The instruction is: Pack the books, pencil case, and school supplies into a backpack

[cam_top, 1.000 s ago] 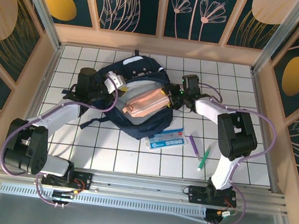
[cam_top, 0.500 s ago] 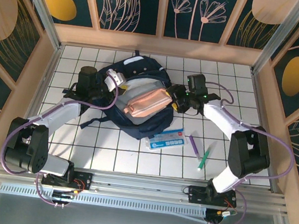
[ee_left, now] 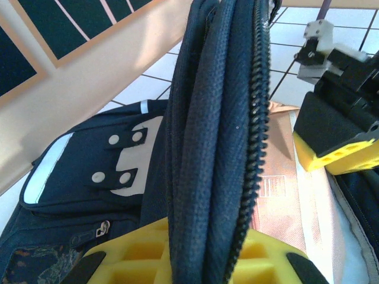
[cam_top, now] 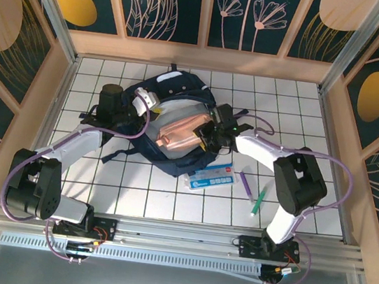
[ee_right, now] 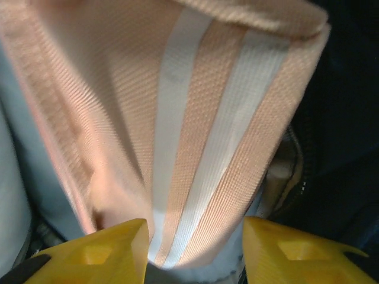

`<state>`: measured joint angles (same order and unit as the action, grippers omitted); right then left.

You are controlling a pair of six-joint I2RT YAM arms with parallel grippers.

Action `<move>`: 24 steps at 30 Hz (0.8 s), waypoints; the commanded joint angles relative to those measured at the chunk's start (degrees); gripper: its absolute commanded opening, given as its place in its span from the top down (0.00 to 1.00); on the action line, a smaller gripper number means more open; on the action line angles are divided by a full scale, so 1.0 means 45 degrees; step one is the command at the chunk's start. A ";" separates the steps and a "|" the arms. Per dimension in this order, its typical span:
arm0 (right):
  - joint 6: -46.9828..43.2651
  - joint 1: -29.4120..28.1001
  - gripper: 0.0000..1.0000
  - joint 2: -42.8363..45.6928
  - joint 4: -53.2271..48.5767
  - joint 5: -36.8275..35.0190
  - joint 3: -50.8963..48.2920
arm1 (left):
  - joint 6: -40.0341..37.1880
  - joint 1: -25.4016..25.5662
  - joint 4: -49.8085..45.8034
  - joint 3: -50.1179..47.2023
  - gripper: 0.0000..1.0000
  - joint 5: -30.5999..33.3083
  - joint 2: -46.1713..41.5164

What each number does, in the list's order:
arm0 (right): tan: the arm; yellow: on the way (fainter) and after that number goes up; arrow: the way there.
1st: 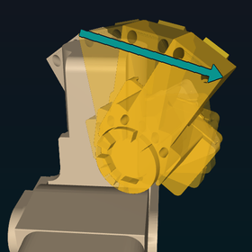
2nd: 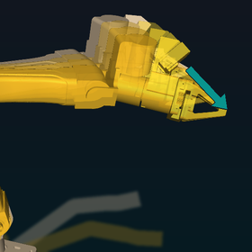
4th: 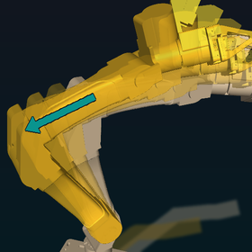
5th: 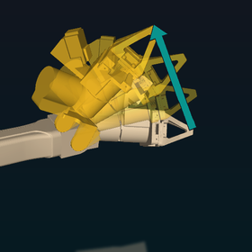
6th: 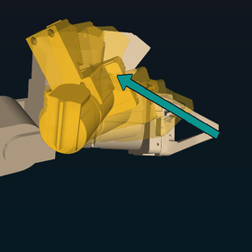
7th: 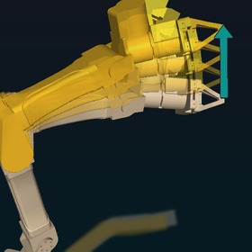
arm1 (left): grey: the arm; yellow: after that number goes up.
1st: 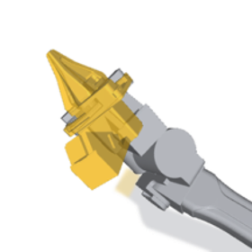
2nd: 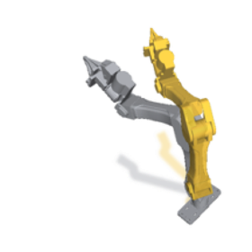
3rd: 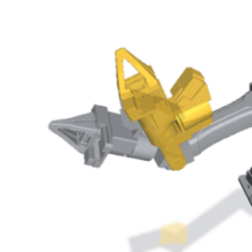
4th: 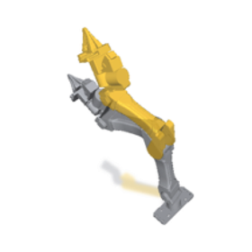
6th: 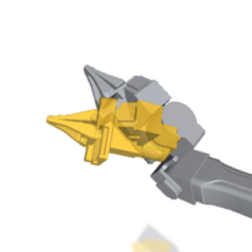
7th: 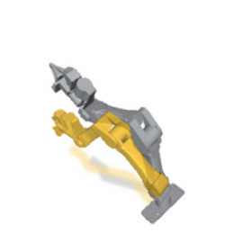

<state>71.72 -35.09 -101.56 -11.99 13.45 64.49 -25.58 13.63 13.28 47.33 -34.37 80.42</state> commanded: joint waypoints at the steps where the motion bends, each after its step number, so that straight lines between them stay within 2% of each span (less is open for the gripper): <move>1: 0.0293 -0.0169 0.66 -0.0523 0.0696 -0.0528 0.0421 | 0.0295 0.0101 0.0799 0.0438 1.00 -0.0583 -0.0118; 7: 0.0276 -0.0288 0.99 -0.0462 0.2392 -0.0122 0.0876 | 0.0064 0.0155 0.0836 0.0424 1.00 -0.0804 -0.0209; 15: 0.1178 -0.0177 1.00 -0.0740 0.4488 0.0414 0.1397 | 0.0204 0.0155 0.1033 0.0656 1.00 -0.0782 -0.0266; 21: 0.2719 -0.0133 1.00 -0.1937 0.6952 0.0588 0.1635 | 0.1710 0.0177 0.2951 0.0592 1.00 -0.0917 -0.0630; 24: 0.2967 -0.0262 1.00 -0.2791 0.7473 0.0294 0.2368 | 0.2095 0.0212 0.3847 0.0609 1.00 -0.0894 -0.0798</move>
<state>81.84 -35.79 -111.31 14.44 15.49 71.53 -20.51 13.63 17.67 47.70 -34.28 80.01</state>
